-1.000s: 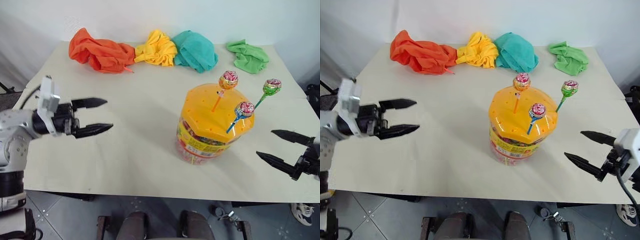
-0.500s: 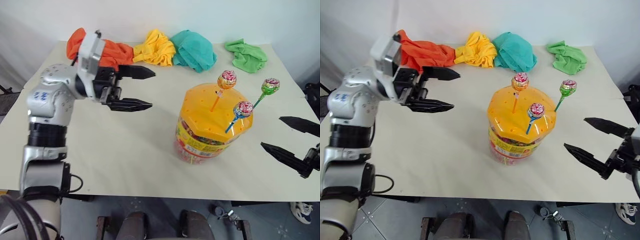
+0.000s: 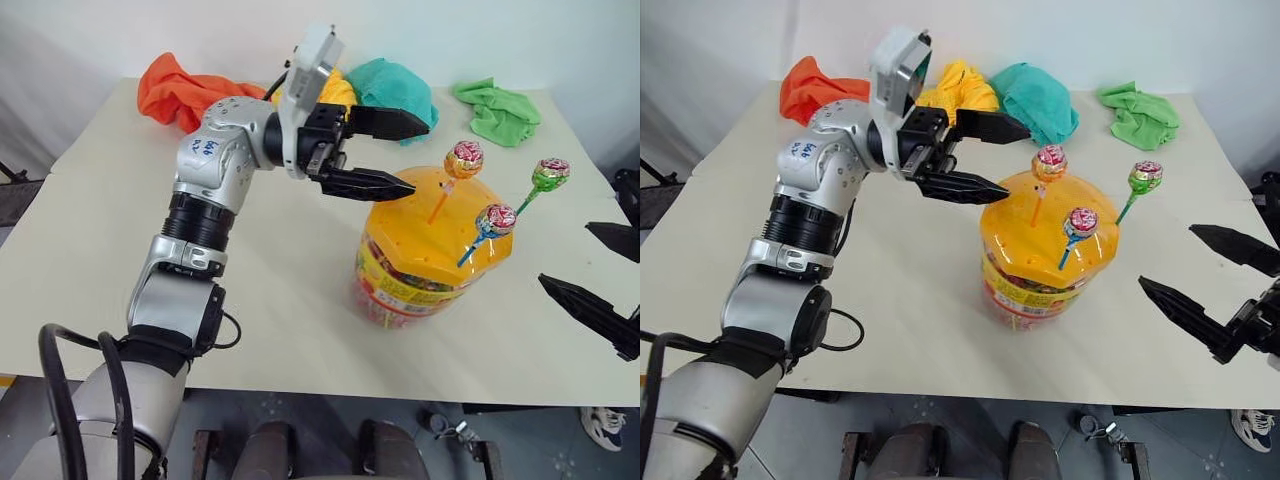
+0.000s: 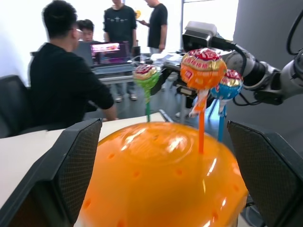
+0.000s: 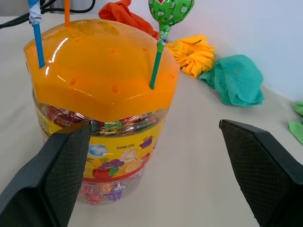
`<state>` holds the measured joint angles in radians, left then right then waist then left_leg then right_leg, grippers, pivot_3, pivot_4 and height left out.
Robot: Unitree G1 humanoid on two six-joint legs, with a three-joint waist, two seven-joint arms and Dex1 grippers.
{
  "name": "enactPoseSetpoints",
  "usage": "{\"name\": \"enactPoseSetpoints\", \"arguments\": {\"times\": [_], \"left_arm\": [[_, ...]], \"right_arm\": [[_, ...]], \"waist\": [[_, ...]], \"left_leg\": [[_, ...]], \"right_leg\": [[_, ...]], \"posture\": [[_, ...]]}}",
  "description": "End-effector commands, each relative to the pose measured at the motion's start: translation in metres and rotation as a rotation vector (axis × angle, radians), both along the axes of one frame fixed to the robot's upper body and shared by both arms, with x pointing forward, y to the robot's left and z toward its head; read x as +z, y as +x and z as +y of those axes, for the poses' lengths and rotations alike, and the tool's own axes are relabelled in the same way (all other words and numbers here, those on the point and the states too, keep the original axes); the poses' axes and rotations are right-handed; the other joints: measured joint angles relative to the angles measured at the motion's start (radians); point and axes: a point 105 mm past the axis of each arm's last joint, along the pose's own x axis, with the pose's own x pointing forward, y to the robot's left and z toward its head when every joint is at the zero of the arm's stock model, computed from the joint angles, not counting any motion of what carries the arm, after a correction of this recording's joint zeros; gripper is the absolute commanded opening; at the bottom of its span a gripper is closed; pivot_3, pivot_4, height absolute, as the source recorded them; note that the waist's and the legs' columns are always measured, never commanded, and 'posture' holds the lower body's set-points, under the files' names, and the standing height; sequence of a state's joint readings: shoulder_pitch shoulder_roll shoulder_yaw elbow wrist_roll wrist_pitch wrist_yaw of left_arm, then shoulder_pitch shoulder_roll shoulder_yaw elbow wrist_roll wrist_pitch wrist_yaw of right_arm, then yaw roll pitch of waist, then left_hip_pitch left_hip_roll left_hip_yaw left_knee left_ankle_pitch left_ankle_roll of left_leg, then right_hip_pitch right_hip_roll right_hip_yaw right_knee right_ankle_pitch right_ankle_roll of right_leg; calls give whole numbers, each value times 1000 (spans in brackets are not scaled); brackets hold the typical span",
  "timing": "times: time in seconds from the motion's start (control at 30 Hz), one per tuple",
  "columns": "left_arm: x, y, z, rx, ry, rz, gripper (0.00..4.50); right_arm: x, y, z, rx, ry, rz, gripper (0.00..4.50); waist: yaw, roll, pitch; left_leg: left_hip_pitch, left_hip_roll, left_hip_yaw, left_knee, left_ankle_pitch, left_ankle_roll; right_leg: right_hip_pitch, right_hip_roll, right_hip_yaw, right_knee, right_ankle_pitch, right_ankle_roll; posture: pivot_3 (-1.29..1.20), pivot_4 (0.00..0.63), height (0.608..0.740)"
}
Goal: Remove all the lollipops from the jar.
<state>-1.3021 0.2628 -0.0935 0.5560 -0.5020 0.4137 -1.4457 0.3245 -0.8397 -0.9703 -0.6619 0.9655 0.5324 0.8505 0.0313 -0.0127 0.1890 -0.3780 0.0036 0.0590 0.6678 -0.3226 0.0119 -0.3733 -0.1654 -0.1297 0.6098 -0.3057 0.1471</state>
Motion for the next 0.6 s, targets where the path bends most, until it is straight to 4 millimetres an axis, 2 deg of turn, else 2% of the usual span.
{"name": "enactPoseSetpoints", "arguments": {"times": [0.03,0.17,0.27,0.37,0.6], "left_arm": [[10,-14,-9,-62,-3,-41,4500],[0,-23,-11,-128,51,-57,4500],[2,-24,-17,-128,29,-64,4500],[1,-27,-18,-158,21,-89,3876],[-1,-27,-24,-163,22,-98,1735]], "right_arm": [[9,-4,-2,-24,-3,-47,4469],[9,-2,-7,-45,2,-51,4469],[9,-1,-8,-53,6,-56,4469],[9,-1,-8,-57,9,-58,4500],[9,1,-11,-77,20,-66,4500]], "waist": [[-1,0,0],[-2,0,0],[-3,0,0],[0,0,0],[0,0,0]], "left_leg": [[0,0,0,0,0,0],[0,0,0,0,0,0],[0,0,0,0,0,0],[0,0,0,1,0,0],[0,0,0,1,0,0]], "right_leg": [[0,0,0,0,0,0],[0,0,0,0,0,0],[0,0,0,0,0,0],[0,0,0,0,0,0],[0,0,0,0,0,0]], "posture": [[0,150,740],[0,150,740],[0,150,740],[0,150,740],[0,150,740]]}}
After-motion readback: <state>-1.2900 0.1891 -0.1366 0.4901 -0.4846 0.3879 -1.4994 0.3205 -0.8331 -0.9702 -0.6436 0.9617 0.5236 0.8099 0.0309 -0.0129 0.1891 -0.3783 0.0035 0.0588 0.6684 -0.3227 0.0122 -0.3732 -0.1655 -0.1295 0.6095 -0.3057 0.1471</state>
